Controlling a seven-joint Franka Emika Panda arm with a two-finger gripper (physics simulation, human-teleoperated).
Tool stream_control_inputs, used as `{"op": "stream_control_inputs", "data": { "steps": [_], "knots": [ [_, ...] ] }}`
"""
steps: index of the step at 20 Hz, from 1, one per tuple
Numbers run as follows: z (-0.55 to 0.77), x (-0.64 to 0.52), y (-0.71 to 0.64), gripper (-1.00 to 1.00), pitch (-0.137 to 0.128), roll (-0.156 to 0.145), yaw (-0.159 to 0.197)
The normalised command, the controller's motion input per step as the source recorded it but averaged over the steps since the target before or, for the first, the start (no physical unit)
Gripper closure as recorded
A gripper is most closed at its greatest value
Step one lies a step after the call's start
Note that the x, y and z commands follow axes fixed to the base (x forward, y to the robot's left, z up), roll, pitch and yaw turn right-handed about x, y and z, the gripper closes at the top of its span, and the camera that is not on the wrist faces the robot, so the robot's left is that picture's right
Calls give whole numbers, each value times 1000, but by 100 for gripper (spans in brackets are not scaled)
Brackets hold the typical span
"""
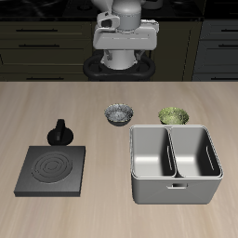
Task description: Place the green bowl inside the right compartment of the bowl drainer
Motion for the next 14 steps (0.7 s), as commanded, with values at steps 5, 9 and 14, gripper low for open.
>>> {"op": "stream_control_inputs", "data": {
  "steps": [5, 9, 14],
  "knots": [
    [-55, 56, 696, -100, 33, 38, -4],
    [-59, 73, 572, -100, 25, 25, 18],
    [-100, 76, 561, -100, 31, 13, 38]
  ]
}}
